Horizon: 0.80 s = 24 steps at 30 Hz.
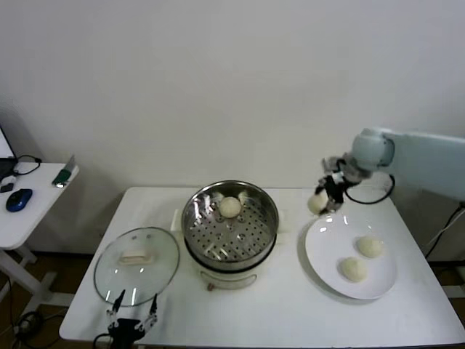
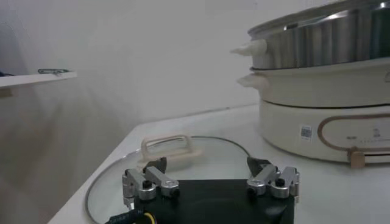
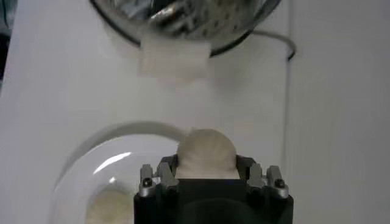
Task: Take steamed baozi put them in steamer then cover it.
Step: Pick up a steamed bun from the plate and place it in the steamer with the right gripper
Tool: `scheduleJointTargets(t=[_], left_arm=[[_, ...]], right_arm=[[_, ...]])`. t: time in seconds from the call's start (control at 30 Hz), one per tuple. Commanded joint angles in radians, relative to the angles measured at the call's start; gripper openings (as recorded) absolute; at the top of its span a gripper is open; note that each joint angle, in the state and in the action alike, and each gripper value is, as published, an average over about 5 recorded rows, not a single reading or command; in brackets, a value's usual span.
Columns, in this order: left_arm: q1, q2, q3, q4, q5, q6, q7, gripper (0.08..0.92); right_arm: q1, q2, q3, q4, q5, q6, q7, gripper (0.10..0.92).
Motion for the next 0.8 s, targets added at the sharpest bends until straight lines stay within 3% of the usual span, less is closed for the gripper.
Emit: scheduleJointTargets(t=[0.03, 0.37, 0.8], left_arm=[[0.001, 0.002, 0.003, -0.003, 0.000, 0.000, 0.000, 0.823], [0.013, -0.005, -0.014, -0.028, -0.003, 0.000, -0.001, 0.823], [0.027, -0.010, -0.055, -0.028, -0.006, -0.011, -0.003, 0.823]], right_arm=[[0.229, 0.237, 0.027, 0.126, 0.364, -0.115, 0.082, 0.645], [-0.026, 0.510, 0.128, 0.032, 0.376, -0.167, 0.174, 0.645], [-0.250, 0.608, 0.081, -0.146, 0.214, -0.176, 0.223, 0.645]])
